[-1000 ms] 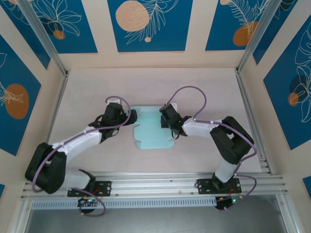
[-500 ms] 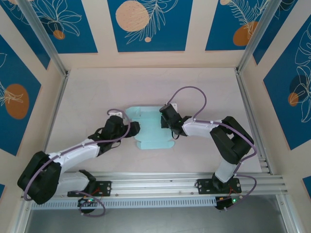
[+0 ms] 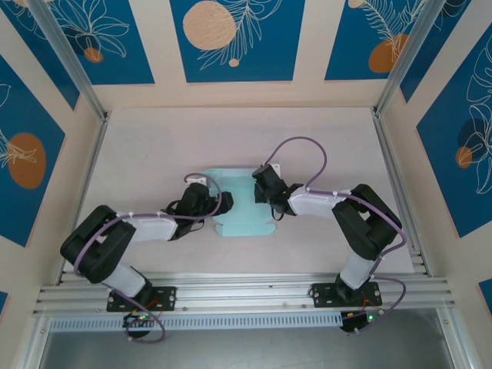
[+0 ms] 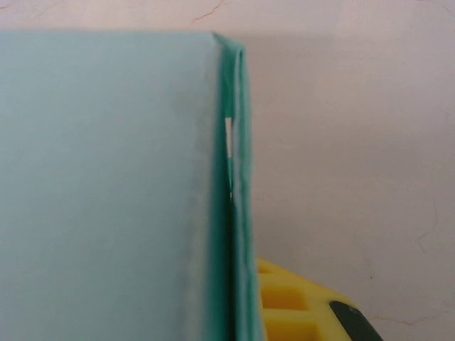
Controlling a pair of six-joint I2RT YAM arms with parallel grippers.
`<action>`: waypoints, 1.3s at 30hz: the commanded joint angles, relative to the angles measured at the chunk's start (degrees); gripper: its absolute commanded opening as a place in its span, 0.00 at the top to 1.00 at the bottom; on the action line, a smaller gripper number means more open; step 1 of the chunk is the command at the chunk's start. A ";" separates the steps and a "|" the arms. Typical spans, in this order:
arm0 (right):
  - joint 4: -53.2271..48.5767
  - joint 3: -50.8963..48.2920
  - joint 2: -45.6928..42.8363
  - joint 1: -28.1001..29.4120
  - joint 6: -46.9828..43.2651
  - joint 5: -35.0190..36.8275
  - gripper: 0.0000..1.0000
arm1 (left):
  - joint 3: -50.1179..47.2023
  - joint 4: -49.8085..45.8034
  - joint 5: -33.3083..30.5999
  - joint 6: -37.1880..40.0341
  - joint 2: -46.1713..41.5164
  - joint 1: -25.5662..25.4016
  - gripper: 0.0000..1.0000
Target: Fold the paper box
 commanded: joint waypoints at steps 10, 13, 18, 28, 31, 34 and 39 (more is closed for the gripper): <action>0.91 0.99 1.02 0.38 1.11 -0.47 1.00 | 2.38 10.98 -1.60 4.22 2.83 -1.17 0.28; 0.86 1.33 1.45 0.38 1.08 -0.88 1.00 | 3.04 10.56 -1.36 5.70 2.82 -1.61 0.28; 0.85 1.47 1.53 0.45 1.22 -1.54 1.00 | 4.39 10.97 -0.03 6.36 4.88 -1.74 0.32; 0.77 1.69 2.16 0.72 1.55 -2.33 1.00 | 6.69 13.35 3.36 5.60 10.35 -1.92 0.36; 0.76 1.45 2.11 0.72 1.73 -2.12 1.00 | 5.32 13.73 3.06 5.93 8.77 -1.91 0.38; 0.57 1.62 2.02 0.73 1.88 -2.01 1.00 | 3.63 11.54 2.46 6.58 5.46 -1.94 0.37; -0.64 2.32 1.89 0.68 1.92 -1.66 1.00 | -0.18 8.07 2.77 8.12 -2.57 -1.94 0.31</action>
